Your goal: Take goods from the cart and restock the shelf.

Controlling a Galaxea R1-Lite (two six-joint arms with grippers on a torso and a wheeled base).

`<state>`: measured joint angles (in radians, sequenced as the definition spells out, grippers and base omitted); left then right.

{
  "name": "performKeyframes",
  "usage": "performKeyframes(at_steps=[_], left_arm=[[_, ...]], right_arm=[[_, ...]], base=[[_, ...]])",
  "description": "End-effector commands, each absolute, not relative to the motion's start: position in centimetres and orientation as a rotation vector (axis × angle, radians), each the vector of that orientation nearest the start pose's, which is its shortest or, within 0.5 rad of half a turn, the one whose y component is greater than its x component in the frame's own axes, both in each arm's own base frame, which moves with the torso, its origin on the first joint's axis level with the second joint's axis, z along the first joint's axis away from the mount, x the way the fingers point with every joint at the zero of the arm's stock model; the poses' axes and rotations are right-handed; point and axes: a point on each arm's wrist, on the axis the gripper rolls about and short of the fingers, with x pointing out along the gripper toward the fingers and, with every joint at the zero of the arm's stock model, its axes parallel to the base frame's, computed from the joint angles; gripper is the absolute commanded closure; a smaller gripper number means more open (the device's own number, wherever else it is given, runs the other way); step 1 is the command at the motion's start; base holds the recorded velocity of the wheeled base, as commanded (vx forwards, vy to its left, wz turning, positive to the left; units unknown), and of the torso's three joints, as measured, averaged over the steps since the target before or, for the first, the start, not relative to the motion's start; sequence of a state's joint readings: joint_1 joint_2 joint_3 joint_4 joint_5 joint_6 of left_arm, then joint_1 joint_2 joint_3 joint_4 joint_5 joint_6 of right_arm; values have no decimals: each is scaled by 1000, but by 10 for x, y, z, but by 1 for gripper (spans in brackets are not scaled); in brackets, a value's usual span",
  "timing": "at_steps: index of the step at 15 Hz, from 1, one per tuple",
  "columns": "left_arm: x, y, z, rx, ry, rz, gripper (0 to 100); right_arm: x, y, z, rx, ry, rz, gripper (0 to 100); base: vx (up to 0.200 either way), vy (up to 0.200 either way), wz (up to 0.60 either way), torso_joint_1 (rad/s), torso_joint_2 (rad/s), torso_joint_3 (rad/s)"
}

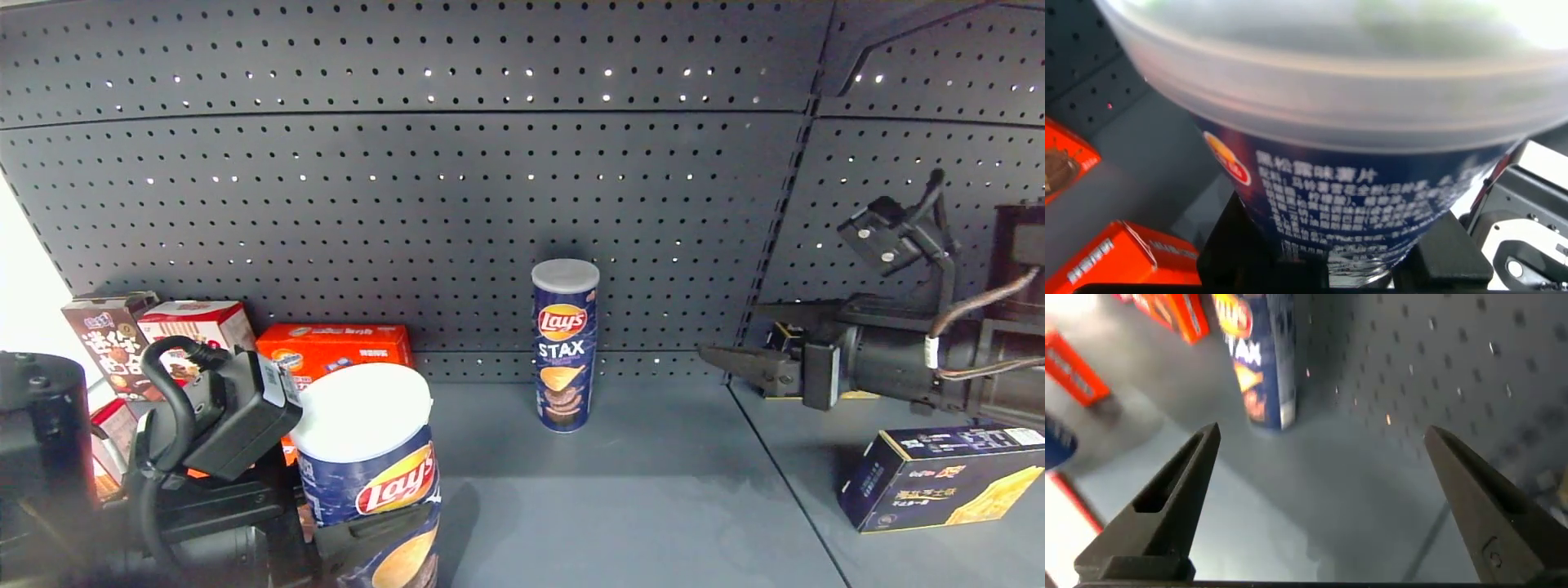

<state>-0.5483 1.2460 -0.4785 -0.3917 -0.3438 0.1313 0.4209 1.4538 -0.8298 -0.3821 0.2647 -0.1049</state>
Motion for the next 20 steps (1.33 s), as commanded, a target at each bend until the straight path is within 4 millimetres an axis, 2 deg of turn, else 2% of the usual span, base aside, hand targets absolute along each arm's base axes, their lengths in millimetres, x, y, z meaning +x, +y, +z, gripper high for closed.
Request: performKeyframes(at_steps=[1,4,14,20], left_arm=[[146,-98,180,160,329,-905,100],[147,-99,184,158,310,-905,100],[152,-96,190,151,271,-880,100],[153,-97,191,151,271,-880,100]], right_arm=[[257,121,218,-108,219,768,0],[279,124,214,-88,117,885,0],[294,139,198,-75,88,1085,0],[310,164,188,-76,98,1131,0]], base=[[0,0,0,0,0,0],[0,0,0,0,0,0],[0,0,0,0,0,0],[0,0,0,0,0,0]])
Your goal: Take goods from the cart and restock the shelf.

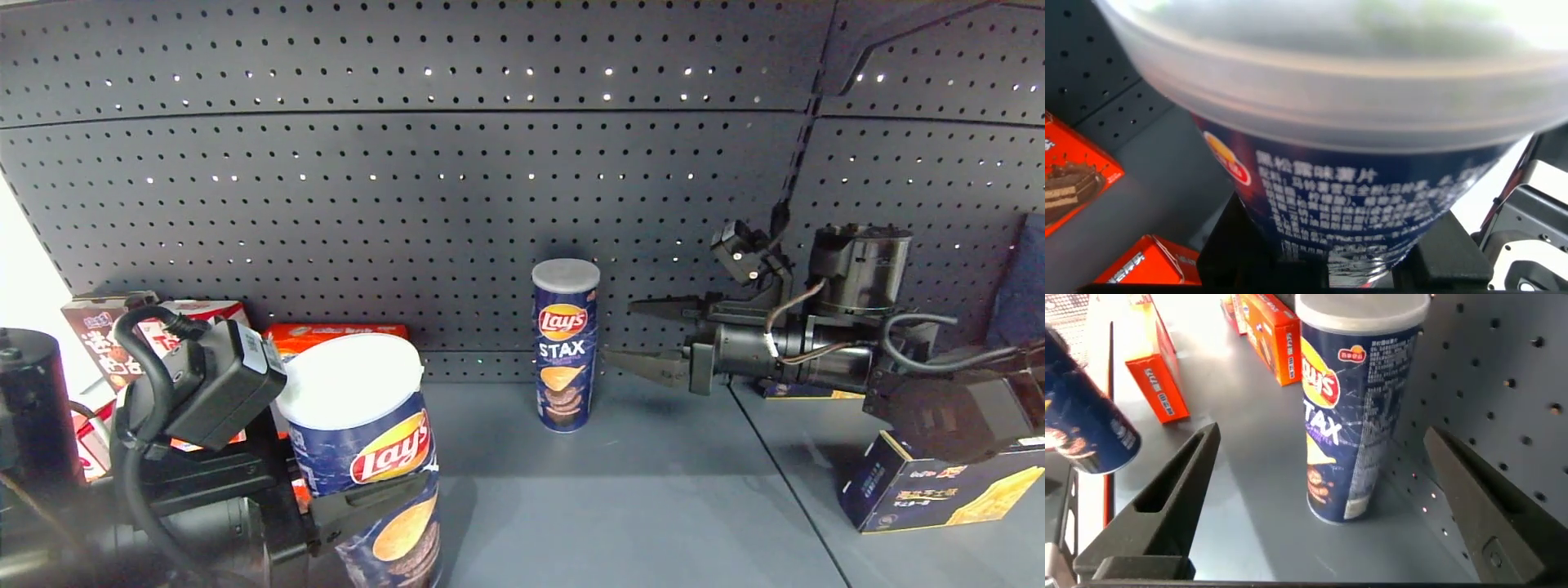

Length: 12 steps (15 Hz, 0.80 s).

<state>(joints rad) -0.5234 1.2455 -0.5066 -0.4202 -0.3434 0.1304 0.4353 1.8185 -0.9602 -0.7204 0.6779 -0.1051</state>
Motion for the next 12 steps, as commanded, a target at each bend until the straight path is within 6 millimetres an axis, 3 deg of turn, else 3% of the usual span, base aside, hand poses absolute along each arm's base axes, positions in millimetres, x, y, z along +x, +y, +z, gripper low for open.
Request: performKeyframes(at_steps=[1,12], left_arm=[[153,-97,190,149,274,-879,100],[152,-96,188,151,279,-880,100]], right_arm=[[313,167,186,-76,101,1135,0],[346,184,142,-68,176,1138,0]], base=[[0,0,0,0,0,0],[0,0,0,0,0,0]])
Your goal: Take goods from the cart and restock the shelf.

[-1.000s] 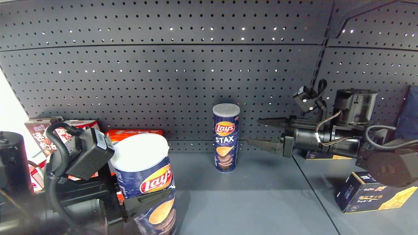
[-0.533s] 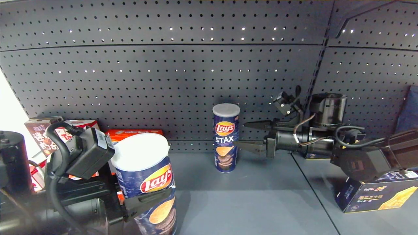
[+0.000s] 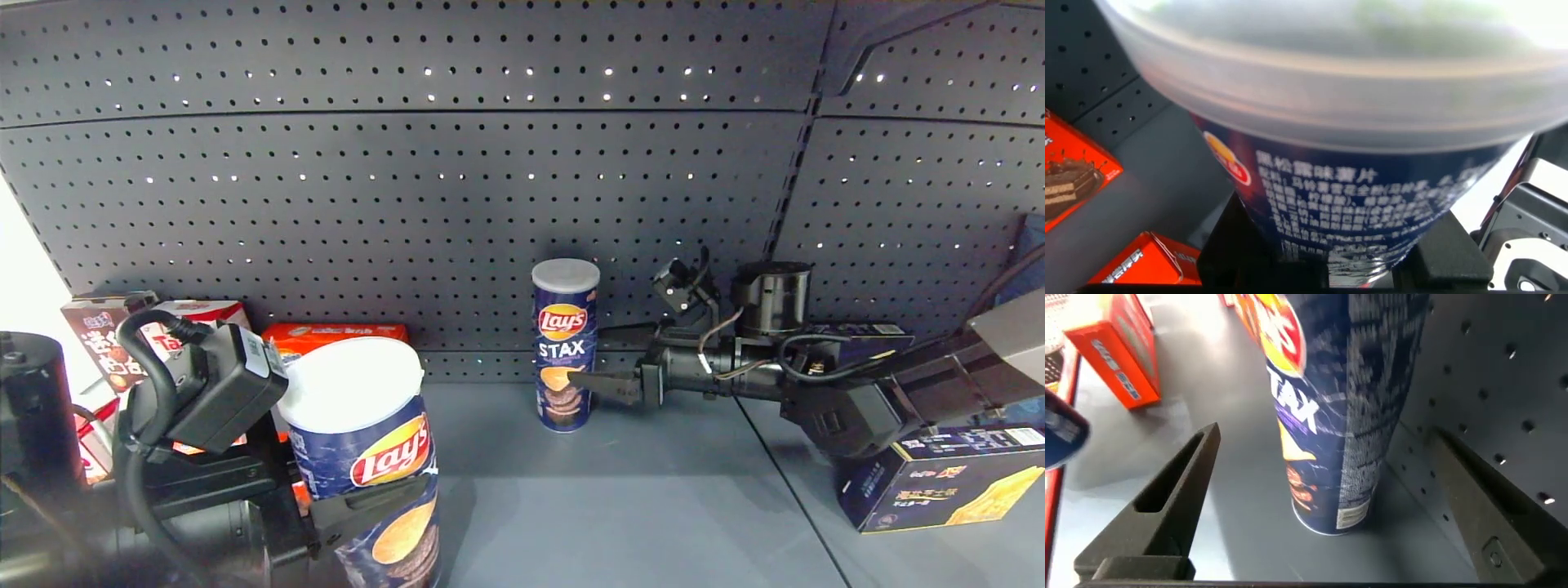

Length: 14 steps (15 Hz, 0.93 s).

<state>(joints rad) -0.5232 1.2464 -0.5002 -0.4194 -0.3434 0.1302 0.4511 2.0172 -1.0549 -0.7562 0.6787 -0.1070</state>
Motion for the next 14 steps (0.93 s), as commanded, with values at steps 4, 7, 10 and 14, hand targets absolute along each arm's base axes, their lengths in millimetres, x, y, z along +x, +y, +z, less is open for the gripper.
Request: performKeyframes(at_steps=[4,7,10,14], left_arm=[[151,-96,187,152,284,-880,100],[151,-96,188,152,283,-878,100],[151,-96,187,152,286,-878,100],[149,-95,183,153,298,-879,100]], right_arm=[[352,186,130,-65,201,1137,0],[356,189,126,-65,205,1139,0],[361,193,118,-64,213,1143,0],[367,204,112,-66,210,1158,0]], base=[[0,0,0,0,0,0],[0,0,0,0,0,0],[0,0,0,0,0,0],[0,0,0,0,0,0]])
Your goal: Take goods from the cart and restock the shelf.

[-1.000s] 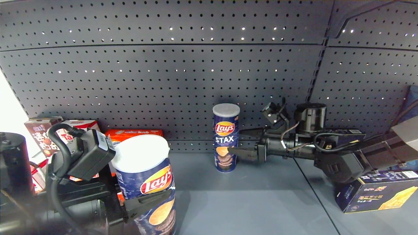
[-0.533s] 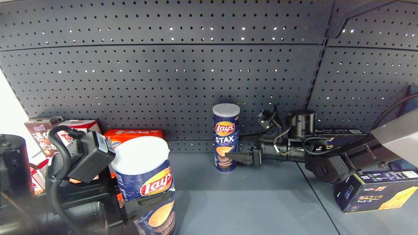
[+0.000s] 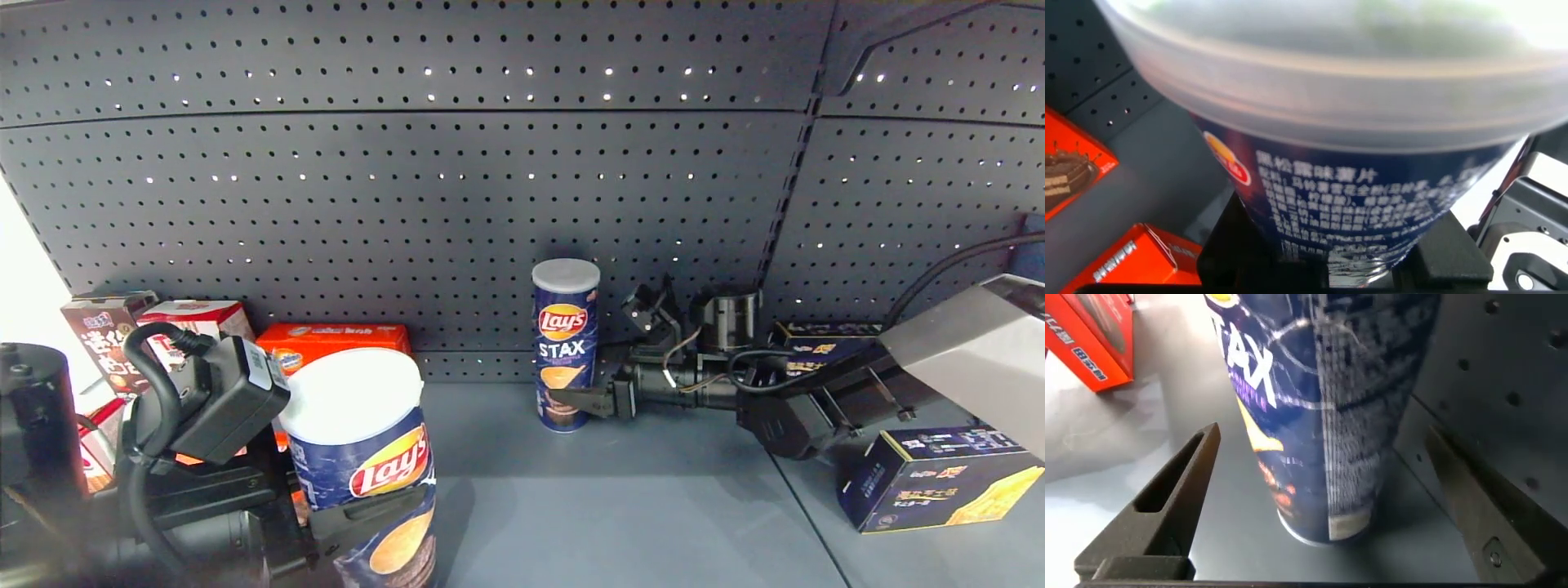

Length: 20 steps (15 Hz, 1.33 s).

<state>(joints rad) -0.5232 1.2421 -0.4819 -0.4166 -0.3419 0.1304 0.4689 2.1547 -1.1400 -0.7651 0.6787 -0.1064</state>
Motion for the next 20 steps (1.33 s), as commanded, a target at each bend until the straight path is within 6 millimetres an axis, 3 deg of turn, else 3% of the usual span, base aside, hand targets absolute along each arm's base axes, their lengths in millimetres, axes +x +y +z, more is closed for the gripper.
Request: performKeyframes(at_steps=[1,9,10,15,20], left_arm=[[147,-93,182,153,300,-877,100],[147,-94,183,153,295,-878,100],[147,-93,183,153,295,-877,100],[147,-93,182,153,298,-877,100],[147,-93,183,153,297,-877,100]], right_arm=[[369,206,111,-66,208,1161,0],[374,212,100,-64,207,1190,0],[374,214,100,-63,197,1195,100],[367,213,105,-65,196,1193,100],[339,199,125,-65,201,1190,100]], base=[[0,0,0,0,0,0],[0,0,0,0,0,0],[0,0,0,0,0,0],[0,0,0,0,0,0],[0,0,0,0,0,0]])
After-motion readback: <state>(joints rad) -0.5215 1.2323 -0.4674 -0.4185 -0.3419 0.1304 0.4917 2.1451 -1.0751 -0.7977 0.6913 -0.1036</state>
